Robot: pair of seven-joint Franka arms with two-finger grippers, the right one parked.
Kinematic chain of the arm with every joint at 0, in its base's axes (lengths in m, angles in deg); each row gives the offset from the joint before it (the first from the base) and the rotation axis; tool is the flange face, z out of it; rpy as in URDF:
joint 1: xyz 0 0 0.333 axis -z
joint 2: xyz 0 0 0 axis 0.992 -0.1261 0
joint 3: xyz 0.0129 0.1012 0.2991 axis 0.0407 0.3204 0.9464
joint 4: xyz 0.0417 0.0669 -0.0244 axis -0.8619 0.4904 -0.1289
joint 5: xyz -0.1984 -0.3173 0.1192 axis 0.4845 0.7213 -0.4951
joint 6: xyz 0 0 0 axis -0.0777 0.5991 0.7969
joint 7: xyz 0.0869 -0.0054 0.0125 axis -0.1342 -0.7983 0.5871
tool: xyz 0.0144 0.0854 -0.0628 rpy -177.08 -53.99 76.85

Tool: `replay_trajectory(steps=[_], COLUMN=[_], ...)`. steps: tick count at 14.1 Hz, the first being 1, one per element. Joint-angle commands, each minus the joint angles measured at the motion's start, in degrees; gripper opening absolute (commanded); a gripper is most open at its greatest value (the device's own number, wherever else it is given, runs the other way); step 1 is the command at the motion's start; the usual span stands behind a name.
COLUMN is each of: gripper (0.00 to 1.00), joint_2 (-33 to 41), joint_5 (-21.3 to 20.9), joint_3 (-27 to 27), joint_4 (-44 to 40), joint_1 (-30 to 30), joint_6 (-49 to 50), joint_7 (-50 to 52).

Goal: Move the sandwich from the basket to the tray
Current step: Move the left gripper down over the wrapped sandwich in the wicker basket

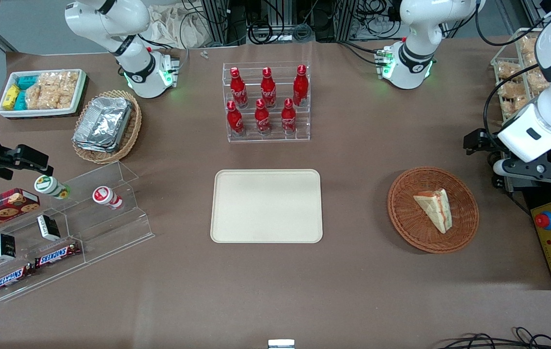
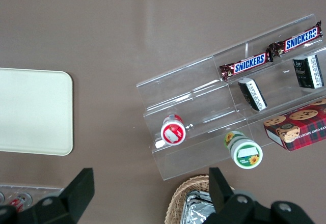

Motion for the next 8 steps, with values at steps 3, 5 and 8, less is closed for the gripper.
replay_trajectory(steps=[3, 5, 8], gripper=[1.00, 1.00, 1.00], joint_2=[-2.3, -3.6, -5.3], joint_5=[0.5, 0.6, 0.8], joint_3=[-0.1, -0.1, 0.5], joint_4=[-2.6, -2.1, 0.8], joint_1=[-0.3, -0.3, -1.0], joint_6=[1.5, 1.0, -3.5], joint_7=[-0.5, 3.1, 12.2])
